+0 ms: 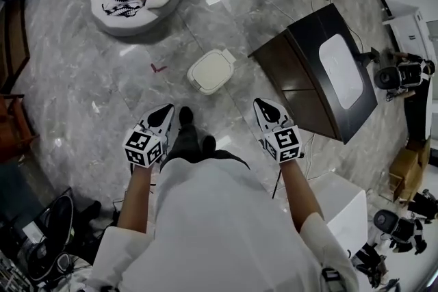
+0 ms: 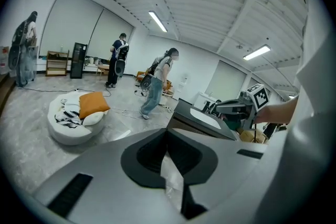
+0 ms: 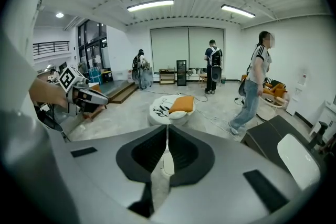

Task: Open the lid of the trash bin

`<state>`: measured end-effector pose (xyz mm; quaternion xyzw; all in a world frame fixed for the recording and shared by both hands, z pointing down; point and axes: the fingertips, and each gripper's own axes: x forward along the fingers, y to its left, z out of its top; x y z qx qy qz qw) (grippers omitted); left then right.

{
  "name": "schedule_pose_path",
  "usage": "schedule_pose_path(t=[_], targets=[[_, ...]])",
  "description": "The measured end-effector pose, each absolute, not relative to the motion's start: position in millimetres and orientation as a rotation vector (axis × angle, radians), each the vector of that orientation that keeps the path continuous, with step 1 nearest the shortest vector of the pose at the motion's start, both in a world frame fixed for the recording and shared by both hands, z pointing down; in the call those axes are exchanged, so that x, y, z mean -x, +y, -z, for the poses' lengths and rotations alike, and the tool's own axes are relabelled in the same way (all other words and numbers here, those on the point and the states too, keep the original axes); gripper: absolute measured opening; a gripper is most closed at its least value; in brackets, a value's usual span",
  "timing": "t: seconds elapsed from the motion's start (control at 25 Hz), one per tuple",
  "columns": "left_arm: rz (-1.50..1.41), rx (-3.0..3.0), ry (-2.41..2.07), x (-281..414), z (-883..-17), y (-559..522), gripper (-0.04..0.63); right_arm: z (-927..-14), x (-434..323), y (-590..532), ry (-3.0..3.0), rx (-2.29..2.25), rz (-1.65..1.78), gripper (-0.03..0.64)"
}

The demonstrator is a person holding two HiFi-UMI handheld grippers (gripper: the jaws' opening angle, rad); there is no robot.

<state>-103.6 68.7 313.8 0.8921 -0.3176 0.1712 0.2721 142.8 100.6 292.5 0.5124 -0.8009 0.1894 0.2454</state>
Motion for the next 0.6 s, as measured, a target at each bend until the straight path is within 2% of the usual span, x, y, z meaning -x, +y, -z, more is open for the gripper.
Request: schedule_pose_path(t=[0.6], targets=[[-0.625, -2.451, -0.575, 95, -380, -8, 0.018, -336, -115, 55, -2.036, -1.426, -0.66, 0.032]])
